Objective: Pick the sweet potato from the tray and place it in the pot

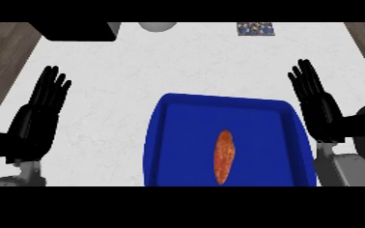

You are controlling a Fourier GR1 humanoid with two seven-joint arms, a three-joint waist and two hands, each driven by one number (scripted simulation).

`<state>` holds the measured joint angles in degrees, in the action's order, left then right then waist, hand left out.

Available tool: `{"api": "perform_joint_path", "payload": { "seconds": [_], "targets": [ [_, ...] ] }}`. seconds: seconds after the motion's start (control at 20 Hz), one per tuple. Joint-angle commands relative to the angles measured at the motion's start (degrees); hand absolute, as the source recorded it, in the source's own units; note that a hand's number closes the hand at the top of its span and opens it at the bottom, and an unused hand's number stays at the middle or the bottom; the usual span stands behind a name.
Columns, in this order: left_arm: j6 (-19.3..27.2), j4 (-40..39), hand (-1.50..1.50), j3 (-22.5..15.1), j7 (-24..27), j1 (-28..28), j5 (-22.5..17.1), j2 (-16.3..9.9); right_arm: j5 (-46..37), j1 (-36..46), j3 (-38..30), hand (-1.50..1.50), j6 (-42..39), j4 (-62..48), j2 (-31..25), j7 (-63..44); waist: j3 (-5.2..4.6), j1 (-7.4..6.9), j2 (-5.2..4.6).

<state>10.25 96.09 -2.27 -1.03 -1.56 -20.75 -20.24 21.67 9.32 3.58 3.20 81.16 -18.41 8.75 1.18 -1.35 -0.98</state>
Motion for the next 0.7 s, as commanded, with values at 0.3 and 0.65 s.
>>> {"api": "perform_joint_path", "payload": {
  "seconds": [0.3,0.65],
  "targets": [
    [3.4,-1.1,0.00,0.7,-4.6,-4.5,4.9,-1.9,-23.0,9.4,5.8,1.50,-5.0,-7.2,-16.3,12.3,-2.86,-0.09,1.24],
    [5.1,-5.4,0.00,0.5,-7.3,-8.9,7.9,0.2,-19.8,4.8,2.7,-1.50,1.2,-22.4,2.4,36.3,-1.14,1.21,0.85]
  ]
}}
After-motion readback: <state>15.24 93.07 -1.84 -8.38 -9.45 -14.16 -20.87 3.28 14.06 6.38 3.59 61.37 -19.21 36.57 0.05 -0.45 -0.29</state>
